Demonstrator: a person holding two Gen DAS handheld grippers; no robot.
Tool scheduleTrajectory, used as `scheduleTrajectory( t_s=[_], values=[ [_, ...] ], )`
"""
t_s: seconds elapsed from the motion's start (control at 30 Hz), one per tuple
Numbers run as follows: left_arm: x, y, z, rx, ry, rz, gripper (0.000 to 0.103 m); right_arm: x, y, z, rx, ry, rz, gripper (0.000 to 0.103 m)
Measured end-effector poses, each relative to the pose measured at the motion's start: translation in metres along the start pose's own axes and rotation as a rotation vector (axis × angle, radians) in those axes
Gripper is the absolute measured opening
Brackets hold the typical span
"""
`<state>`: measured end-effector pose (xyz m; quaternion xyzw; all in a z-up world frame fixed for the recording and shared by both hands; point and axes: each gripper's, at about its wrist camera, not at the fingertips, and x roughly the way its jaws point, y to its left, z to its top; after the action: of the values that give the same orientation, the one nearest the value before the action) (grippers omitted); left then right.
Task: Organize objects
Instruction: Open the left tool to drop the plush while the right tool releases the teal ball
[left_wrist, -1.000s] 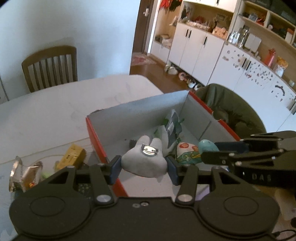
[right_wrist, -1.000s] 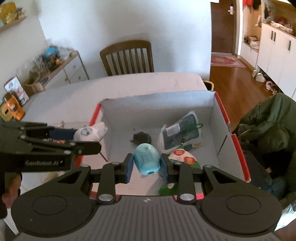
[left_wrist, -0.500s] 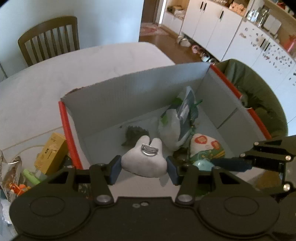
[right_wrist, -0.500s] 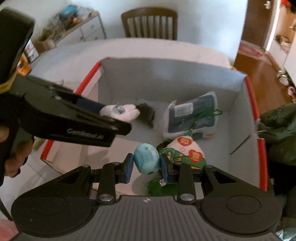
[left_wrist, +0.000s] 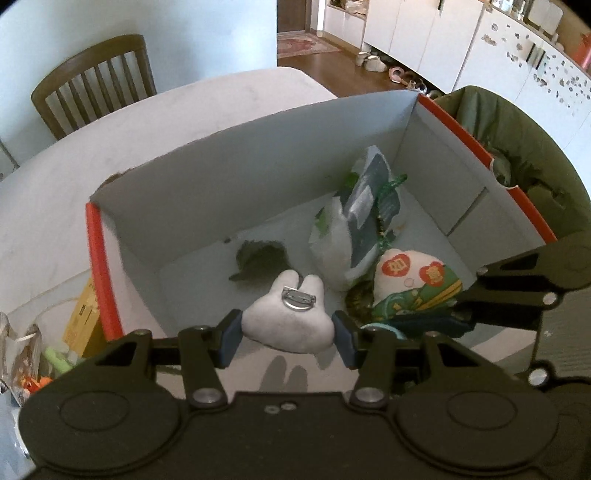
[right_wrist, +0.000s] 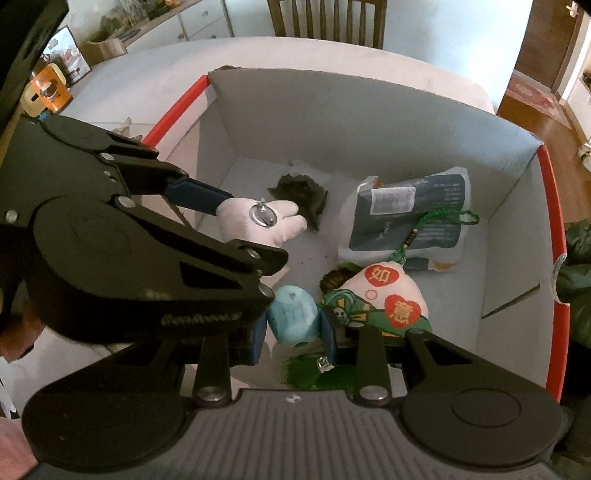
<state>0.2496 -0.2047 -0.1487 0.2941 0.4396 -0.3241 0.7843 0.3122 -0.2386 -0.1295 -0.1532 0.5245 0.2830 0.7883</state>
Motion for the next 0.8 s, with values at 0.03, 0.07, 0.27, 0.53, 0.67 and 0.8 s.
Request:
scheduleTrajectory(
  t_s=[0.03, 0.07, 0.27, 0.53, 0.67, 0.8],
  values=[
    [0.002, -0.003, 0.003, 0.008, 0.006, -0.001, 0.051, 0.0, -0.003, 0.001, 0.003, 0.004, 0.002, 0.031],
    [0.004, -0.004, 0.004, 0.005, 0.014, 0.0, 0.051, 0.001, -0.004, 0.001, 0.003, 0.013, 0.001, 0.031],
    [0.025, -0.005, 0.009, -0.012, 0.078, 0.01, 0.051, 0.004, -0.008, 0.0, 0.001, 0.039, 0.006, 0.031],
    [0.048, 0.008, 0.015, -0.102, 0.216, -0.025, 0.052, -0.002, -0.014, -0.003, 0.015, 0.037, 0.021, 0.031],
    [0.053, 0.013, 0.015, -0.128, 0.253, -0.044, 0.052, -0.005, -0.017, -0.005, 0.026, 0.038, 0.031, 0.031],
    [0.055, 0.009, 0.016, -0.101, 0.267, -0.04, 0.059, -0.009, -0.019, -0.007, 0.036, 0.034, 0.041, 0.031]
  ],
)
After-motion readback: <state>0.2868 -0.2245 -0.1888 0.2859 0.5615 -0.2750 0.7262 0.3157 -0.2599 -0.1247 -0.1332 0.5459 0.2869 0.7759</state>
